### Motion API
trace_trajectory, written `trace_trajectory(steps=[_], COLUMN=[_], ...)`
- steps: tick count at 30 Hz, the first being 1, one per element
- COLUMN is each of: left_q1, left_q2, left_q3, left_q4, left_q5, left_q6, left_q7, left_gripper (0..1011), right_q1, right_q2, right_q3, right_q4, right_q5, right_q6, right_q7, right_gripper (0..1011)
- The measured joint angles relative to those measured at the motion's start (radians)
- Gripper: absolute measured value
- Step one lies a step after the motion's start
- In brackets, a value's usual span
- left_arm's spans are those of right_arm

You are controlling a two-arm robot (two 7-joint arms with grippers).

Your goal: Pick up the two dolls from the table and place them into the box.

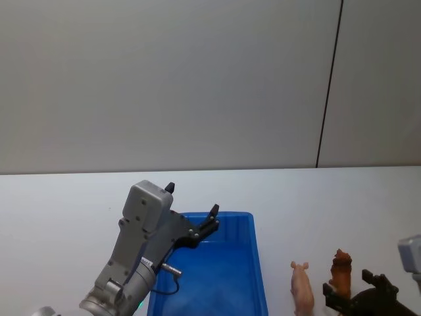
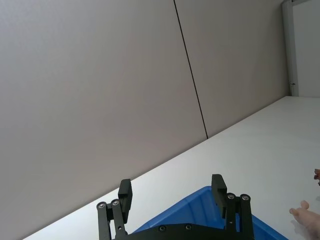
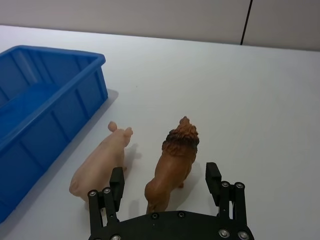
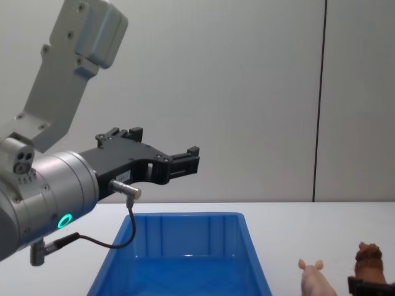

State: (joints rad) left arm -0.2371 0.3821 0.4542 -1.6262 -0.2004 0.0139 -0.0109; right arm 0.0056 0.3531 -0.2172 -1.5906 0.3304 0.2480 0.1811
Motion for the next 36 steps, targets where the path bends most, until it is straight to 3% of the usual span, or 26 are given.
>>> trace_trajectory(steps=[8,20,30,36], left_q1=[0.000,0.000,0.000,0.000], left_q2=[0.000,0.000,0.000,0.000], left_q3=[0.000,0.000,0.000,0.000], left_q4=[0.000,0.000,0.000,0.000], left_q5=[0.000,0.000,0.000,0.000], left_q6=[0.000,0.000,0.000,0.000], left_q7=[0.000,0.000,0.000,0.000], left_gripper=[1002,1002,1002,1002], right_q1=[0.012,0.020,0.017,0.017], right_q2=[-0.016,-0.030,-0.032,-0.034], right_q3=[-0.010,-0.014,-0.015,-0.017], right_q4=[0.026,0.045,0.029,0.012], right_q5=[-0.001,-0.002,-0.033,-0.063], right_q6=[0.024,0.044,0.026,-0.007], right_q7=[-0.006,-0.034,-0.064,-0.080], right_gripper=[960,627,316,306])
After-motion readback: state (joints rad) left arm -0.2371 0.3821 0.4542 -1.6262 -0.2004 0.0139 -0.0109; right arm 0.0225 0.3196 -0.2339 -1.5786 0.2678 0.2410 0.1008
